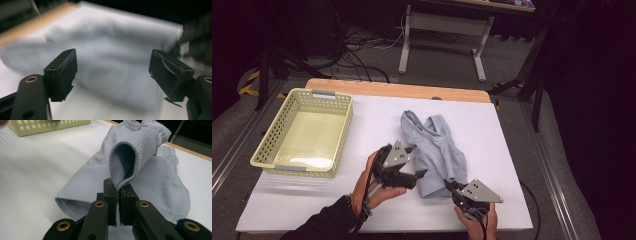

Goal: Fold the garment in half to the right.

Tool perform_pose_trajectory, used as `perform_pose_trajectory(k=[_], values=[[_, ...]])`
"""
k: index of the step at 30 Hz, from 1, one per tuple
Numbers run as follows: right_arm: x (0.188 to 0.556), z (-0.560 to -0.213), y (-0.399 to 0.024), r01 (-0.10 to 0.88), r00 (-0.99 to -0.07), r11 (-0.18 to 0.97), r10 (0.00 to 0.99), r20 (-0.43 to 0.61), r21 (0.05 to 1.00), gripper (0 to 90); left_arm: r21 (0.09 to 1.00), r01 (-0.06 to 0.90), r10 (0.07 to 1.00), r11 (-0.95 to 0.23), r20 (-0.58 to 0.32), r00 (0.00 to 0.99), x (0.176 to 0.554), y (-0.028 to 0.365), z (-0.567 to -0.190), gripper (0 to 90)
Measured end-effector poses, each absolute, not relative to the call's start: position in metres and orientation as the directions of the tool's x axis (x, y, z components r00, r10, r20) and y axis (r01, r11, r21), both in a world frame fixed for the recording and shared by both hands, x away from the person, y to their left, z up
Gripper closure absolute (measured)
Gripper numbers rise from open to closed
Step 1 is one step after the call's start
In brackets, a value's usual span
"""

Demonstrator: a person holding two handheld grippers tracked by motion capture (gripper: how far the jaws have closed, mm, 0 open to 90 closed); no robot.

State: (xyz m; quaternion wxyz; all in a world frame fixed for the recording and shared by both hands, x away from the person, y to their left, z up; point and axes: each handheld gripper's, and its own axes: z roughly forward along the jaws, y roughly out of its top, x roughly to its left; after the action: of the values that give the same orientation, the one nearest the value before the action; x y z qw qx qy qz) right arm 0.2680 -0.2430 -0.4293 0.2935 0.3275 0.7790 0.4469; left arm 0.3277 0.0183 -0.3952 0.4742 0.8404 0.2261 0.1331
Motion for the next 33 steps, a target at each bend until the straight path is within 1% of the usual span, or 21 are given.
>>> perform_pose_trajectory(k=[2,4,6,11,14,17,19,20,21,22,23,24,26,27,29,30,32,33], values=[[0.267,-0.43,-0.245,0.25,-0.605,0.38,0.78,-0.163,0.89,85.9,0.82,0.278,0.481,-0.5,-0.004,0.877,0.321,0.011,-0.418,18.9],[0.266,-0.43,-0.246,0.249,-0.592,0.371,0.79,-0.163,0.895,85.9,0.791,0.282,0.474,-0.543,0.012,0.88,0.318,0.001,-0.435,16.1],[0.265,-0.429,-0.248,0.246,-0.578,0.365,0.799,-0.166,0.898,85.9,0.769,0.299,0.47,-0.565,0.002,0.883,0.318,-0.009,-0.448,16.1],[0.262,-0.43,-0.253,0.248,-0.558,0.357,0.812,-0.168,0.901,86.0,0.73,0.315,0.492,-0.606,0.034,0.87,0.323,-0.029,-0.462,16.2],[0.262,-0.431,-0.256,0.253,-0.55,0.349,0.819,-0.163,0.902,86.0,0.731,0.301,0.5,-0.612,0.064,0.863,0.324,-0.035,-0.461,17.9],[0.26,-0.432,-0.26,0.26,-0.543,0.342,0.825,-0.156,0.903,86.0,0.73,0.303,0.503,-0.613,0.066,0.862,0.327,-0.038,-0.461,25.9],[0.258,-0.433,-0.262,0.271,-0.546,0.339,0.825,-0.147,0.901,85.9,0.728,0.319,0.494,-0.607,0.031,0.869,0.328,-0.036,-0.461,36.8],[0.257,-0.434,-0.263,0.275,-0.546,0.341,0.825,-0.146,0.899,85.9,0.727,0.314,0.488,-0.611,0.033,0.872,0.329,-0.035,-0.461,38.8],[0.257,-0.434,-0.263,0.275,-0.546,0.341,0.825,-0.146,0.899,85.9,0.727,0.314,0.488,-0.611,0.033,0.872,0.329,-0.035,-0.461,44.2],[0.257,-0.439,-0.264,0.299,-0.559,0.339,0.82,-0.124,0.892,85.7,0.73,0.303,0.463,-0.613,0.021,0.886,0.331,-0.032,-0.46,51.7],[0.257,-0.441,-0.264,0.304,-0.561,0.341,0.819,-0.122,0.89,85.6,0.732,0.297,0.447,-0.614,0.013,0.894,0.333,-0.031,-0.46,54.5],[0.257,-0.442,-0.263,0.31,-0.565,0.342,0.817,-0.117,0.887,85.5,0.729,0.302,0.439,-0.614,-0.003,0.898,0.334,-0.028,-0.46,60.5],[0.258,-0.445,-0.262,0.324,-0.578,0.35,0.809,-0.109,0.879,85.2,0.726,0.291,0.423,-0.623,-0.001,0.906,0.335,-0.025,-0.459,71.2],[0.258,-0.445,-0.261,0.326,-0.583,0.354,0.805,-0.108,0.876,84.9,0.725,0.281,0.412,-0.629,0.005,0.911,0.335,-0.024,-0.459,78.9],[0.259,-0.447,-0.259,0.334,-0.592,0.378,0.797,-0.12,0.863,84.2,0.729,0.279,0.423,-0.625,0.017,0.906,0.337,-0.021,-0.458,80.9],[0.26,-0.448,-0.259,0.334,-0.593,0.379,0.796,-0.12,0.863,81.1,0.726,0.288,0.426,-0.625,0.007,0.905,0.338,-0.018,-0.457,81.3],[0.261,-0.447,-0.259,0.336,-0.6,0.368,0.793,-0.104,0.867,72.4,0.73,0.28,0.43,-0.624,0.021,0.903,0.34,-0.014,-0.456,81.6],[0.26,-0.447,-0.26,0.331,-0.597,0.364,0.795,-0.106,0.87,66.3,0.73,0.288,0.439,-0.619,0.018,0.898,0.34,-0.011,-0.455,81.6]])
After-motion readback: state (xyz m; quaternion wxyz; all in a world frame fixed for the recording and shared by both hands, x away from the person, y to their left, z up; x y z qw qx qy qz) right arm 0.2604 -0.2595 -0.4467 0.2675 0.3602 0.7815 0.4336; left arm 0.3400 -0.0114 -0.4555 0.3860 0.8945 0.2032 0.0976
